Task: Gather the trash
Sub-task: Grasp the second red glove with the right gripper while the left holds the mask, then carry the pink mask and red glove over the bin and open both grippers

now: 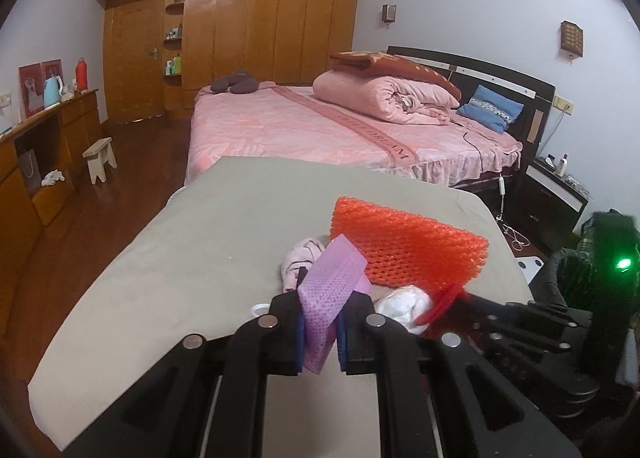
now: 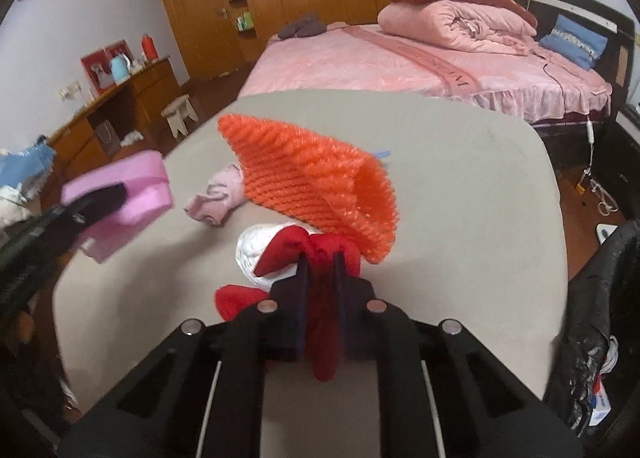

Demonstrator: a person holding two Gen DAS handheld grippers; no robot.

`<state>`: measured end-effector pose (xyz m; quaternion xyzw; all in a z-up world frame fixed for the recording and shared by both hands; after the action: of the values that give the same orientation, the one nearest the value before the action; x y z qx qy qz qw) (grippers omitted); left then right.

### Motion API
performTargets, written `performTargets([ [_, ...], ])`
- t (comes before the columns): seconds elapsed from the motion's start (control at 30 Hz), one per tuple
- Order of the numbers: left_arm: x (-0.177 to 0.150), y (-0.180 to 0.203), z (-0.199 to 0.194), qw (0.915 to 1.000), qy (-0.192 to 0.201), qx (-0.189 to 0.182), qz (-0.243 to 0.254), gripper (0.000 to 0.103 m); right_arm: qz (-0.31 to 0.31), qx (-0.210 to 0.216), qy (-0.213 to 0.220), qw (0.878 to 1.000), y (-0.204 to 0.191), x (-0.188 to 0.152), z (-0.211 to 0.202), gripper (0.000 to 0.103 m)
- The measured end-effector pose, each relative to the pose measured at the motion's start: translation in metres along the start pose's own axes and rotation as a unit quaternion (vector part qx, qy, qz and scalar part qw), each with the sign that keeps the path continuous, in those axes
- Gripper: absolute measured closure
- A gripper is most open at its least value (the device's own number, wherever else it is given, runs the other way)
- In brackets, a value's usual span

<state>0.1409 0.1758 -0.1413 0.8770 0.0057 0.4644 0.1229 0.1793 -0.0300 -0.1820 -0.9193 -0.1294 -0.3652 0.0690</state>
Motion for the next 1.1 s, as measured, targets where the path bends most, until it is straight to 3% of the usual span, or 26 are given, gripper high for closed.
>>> performTargets([
  [0.5,0.014,0.027,-0.026,0.9991,0.026,-0.028,0.019,0.091,0.035,0.025,0.071,0.997,0.028,0.021,-0.089,0.093],
  [1.1,0.043,0.093,-0.044,0.994,0.057,-0.078,0.05,0.091,0.055,-0.01,0.13,0.99,0.074,0.031,-0.157,0.092],
])
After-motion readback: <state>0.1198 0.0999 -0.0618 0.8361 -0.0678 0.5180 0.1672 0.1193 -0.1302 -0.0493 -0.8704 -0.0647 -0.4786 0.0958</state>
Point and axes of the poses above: each gripper's, at about its wrist camera, not at the fingertips, and z roughly the way its jaws point, y to its right, x to its top, the point moved 1 cm from there along z, roughly the way its jaws point, and after that the axes turned 12 degrees about -x, right-handed, at the moved point
